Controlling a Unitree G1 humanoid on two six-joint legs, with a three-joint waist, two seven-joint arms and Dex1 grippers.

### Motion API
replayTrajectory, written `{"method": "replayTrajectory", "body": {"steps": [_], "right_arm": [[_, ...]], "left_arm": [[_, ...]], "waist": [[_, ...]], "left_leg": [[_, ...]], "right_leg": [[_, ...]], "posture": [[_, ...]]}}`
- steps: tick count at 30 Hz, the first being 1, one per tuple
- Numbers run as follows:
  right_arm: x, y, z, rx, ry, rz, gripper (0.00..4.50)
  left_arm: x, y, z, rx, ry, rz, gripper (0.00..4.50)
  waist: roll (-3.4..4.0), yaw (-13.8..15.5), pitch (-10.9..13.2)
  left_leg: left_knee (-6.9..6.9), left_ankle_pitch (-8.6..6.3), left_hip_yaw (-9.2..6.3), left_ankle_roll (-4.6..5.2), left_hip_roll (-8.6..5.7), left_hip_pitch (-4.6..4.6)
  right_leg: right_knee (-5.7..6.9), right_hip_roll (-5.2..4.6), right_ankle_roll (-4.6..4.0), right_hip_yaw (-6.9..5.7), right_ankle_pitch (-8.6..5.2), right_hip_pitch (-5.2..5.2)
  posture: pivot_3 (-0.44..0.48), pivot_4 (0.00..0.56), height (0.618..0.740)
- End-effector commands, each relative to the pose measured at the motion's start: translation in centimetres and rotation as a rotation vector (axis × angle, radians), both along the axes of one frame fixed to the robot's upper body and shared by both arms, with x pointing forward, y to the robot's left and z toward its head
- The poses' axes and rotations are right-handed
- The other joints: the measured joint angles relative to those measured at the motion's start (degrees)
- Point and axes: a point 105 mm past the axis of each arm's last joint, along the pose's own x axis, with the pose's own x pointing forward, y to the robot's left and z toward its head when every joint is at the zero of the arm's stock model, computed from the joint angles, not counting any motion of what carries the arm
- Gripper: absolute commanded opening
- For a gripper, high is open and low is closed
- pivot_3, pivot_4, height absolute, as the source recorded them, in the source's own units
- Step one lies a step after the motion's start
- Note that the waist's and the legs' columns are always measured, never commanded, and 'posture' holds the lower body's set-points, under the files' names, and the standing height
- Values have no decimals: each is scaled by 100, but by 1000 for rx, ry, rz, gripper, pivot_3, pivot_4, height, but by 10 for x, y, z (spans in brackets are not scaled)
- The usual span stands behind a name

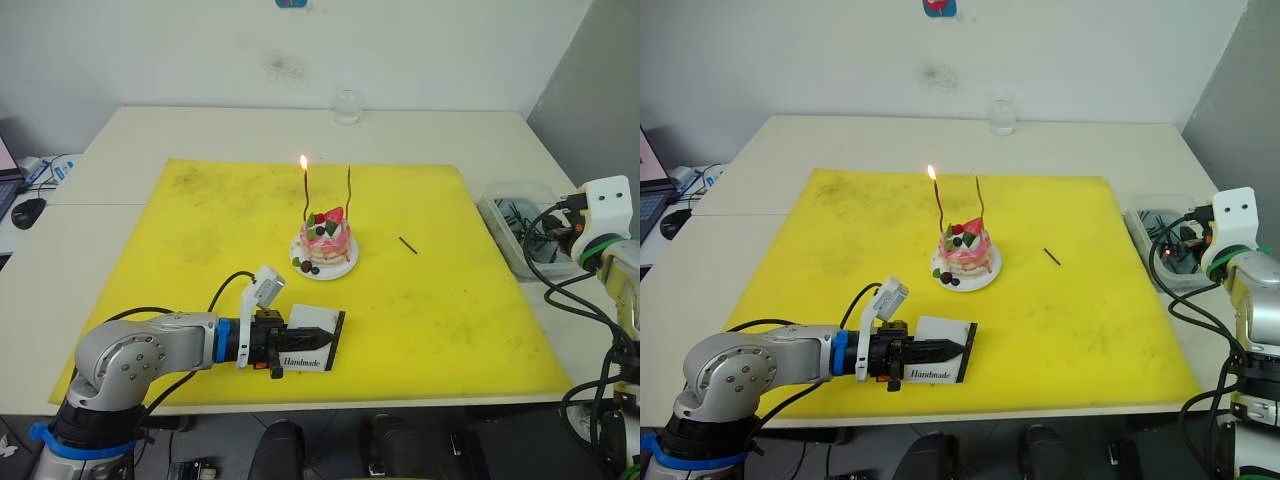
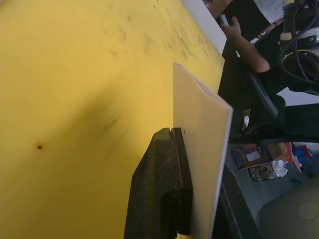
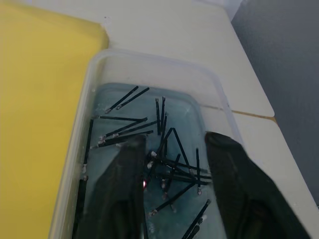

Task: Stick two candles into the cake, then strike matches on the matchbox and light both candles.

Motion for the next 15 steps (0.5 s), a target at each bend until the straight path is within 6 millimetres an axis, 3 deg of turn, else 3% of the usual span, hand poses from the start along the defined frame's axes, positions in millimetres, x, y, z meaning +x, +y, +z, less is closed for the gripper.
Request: {"method": "replayTrajectory", "body": {"steps": [1, 5, 10, 15], "right_arm": [[2, 1, 22, -44, -91, -2, 3180], [0, 3, 27, -65, -123, -1, 4474], [-9, 9, 30, -75, -138, 20, 4474], [-20, 33, 37, -81, -155, 135, 4474]], "left_arm": [[1, -1, 5, -13, -32, -4, 0], [1, -1, 4, -14, -34, -2, 0], [2, 1, 3, -10, -38, 6, 0], [4, 4, 4, -1, -46, 15, 0]], "waist": [[0, 1, 0], [0, 1, 0], [1, 2, 0], [2, 4, 0]], "left_leg": [[1, 0, 0, 0, 0, 0], [3, 0, 0, 0, 0, 0], [0, 0, 0, 0, 2, -1], [0, 0, -1, 0, 4, 0]], "right_leg": [[0, 0, 1, -1, 0, 1], [0, 0, 1, 2, 1, 1], [-2, -1, 2, 1, 1, 1], [0, -1, 2, 0, 1, 1]], "posture": [[0, 150, 729], [0, 150, 729], [0, 150, 729], [0, 150, 729]]}}
